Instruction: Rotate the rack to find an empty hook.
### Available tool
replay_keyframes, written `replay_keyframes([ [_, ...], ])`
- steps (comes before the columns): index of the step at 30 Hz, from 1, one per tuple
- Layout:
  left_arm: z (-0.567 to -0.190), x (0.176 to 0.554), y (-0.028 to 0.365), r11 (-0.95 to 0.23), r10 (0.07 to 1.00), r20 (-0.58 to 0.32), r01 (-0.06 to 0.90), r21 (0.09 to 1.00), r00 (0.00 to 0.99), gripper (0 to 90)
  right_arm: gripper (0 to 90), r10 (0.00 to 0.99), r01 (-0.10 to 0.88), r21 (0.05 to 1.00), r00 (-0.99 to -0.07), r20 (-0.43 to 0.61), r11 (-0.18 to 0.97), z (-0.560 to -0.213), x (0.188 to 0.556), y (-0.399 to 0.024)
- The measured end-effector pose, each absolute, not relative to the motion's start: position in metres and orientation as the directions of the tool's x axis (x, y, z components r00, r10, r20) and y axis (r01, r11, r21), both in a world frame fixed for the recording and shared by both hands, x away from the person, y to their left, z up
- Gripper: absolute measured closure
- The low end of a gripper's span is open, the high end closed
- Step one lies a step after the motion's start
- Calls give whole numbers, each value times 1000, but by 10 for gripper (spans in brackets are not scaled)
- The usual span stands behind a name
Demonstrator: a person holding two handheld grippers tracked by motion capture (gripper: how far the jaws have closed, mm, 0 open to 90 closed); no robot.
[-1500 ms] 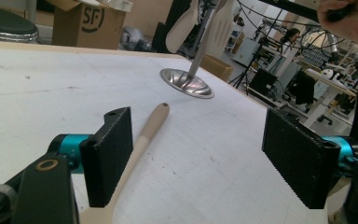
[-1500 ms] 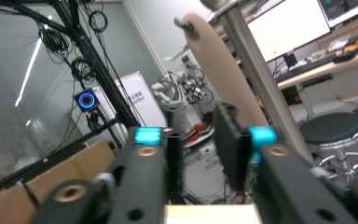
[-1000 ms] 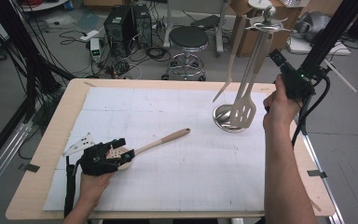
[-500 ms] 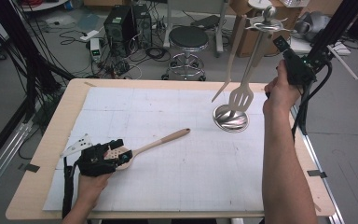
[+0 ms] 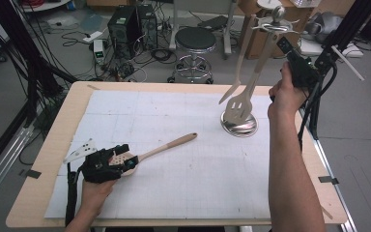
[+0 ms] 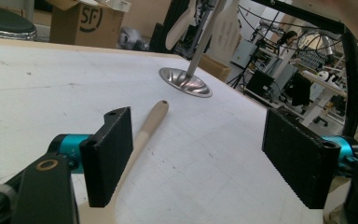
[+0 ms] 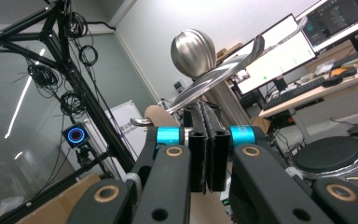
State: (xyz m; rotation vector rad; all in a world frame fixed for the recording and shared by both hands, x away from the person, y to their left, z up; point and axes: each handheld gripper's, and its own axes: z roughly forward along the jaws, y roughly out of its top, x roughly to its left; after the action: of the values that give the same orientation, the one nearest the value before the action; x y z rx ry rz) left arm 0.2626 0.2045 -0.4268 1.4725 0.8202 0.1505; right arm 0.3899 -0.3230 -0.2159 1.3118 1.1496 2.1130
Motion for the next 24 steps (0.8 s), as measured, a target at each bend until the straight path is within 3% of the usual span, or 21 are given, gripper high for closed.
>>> replay_keyframes([
  [24,-427,263,204,139,563,-392,384,913,728,252,900,676,80,803,-493,547,-591,-218,387,-312],
])
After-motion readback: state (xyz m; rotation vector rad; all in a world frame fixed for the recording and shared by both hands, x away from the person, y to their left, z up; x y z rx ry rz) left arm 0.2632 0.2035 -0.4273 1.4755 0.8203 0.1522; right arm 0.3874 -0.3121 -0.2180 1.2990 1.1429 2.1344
